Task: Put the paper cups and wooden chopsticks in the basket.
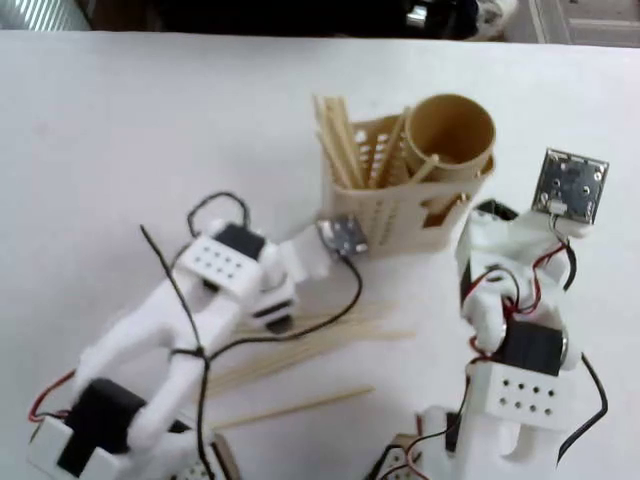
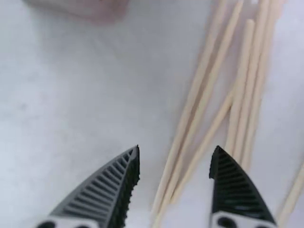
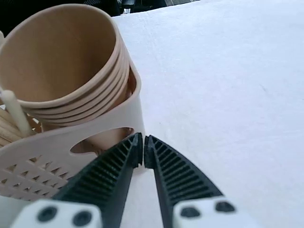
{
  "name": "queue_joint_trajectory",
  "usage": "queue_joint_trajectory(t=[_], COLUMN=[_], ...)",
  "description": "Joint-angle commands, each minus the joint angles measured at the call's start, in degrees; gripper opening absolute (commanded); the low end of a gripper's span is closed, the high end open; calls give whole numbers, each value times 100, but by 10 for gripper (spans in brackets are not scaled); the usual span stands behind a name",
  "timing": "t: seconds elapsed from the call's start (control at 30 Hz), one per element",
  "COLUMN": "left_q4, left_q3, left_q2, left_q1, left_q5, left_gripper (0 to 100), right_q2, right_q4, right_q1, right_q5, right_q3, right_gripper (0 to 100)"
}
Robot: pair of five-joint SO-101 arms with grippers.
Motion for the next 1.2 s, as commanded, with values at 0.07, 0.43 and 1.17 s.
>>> queue_joint_trajectory(t=[0.07,0.43,1.17], left_q4=[88,-633,501], left_q3=[18,97,-167], left_q2=[-330,796,48], left_q1=[716,971,1253], left_q5=[589,1301,1301], left_gripper=[248,247,20], right_q2=[-136,-136,-145], right_q4=[-13,-13,-13], right_q1=[312,356,365], right_q5=[62,62,62], right_q3=[-70,-79,-79], right_gripper=[18,18,18])
